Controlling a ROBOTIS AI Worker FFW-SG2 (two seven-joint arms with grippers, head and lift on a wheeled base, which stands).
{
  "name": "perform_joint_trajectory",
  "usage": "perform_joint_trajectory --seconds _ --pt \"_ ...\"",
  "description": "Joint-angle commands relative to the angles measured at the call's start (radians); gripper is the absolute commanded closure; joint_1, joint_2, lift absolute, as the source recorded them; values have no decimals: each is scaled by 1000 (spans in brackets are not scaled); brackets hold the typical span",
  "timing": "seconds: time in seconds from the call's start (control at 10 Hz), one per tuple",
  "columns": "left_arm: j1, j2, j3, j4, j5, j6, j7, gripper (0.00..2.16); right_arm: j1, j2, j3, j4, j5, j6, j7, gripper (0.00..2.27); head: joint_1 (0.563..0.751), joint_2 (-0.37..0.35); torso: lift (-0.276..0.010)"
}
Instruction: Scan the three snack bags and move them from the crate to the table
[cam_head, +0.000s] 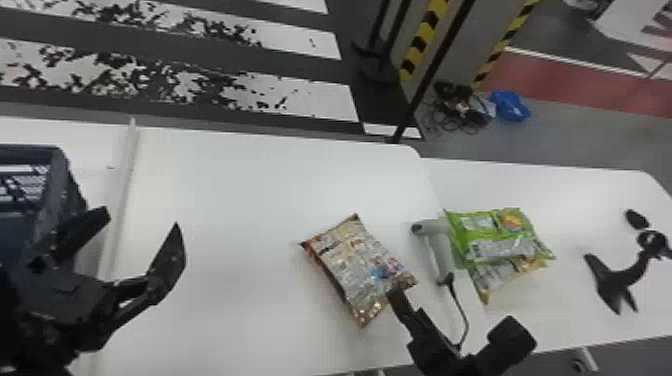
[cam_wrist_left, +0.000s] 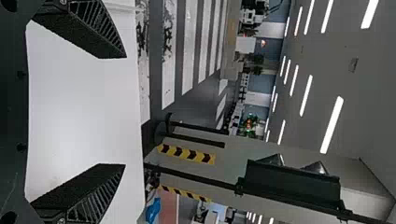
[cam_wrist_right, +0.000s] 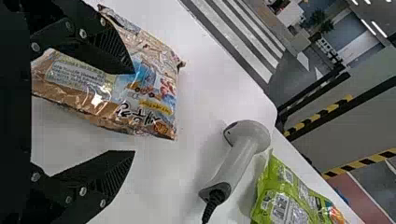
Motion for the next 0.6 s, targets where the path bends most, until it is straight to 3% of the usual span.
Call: perform_joint_trajectory --seconds 0.0,0.1,0.2,0.3,0.4,0.5 --pt "-1 1 2 2 0 0 0 33 11 -12 -11 -44 41 4 14 97 695 -323 -62" --pt "-1 -1 3 2 0 0 0 33 28 -12 -11 -110 91 4 69 201 695 -329 -62" --pt "-1 -1 3 0 3 3 2 33 34 -18 -19 -168 133 32 164 444 695 -315 -62" --pt "7 -2 2 -6 0 3 2 33 31 -28 -10 -213 199 68 258 1295 695 -299 -62" --pt "15 -2 2 -14 -2 3 3 33 11 -41 12 -228 248 133 289 2219 695 -262 -62" --pt "25 -2 3 -23 -5 0 3 33 -15 -48 50 -213 321 136 309 2246 695 -226 -62"
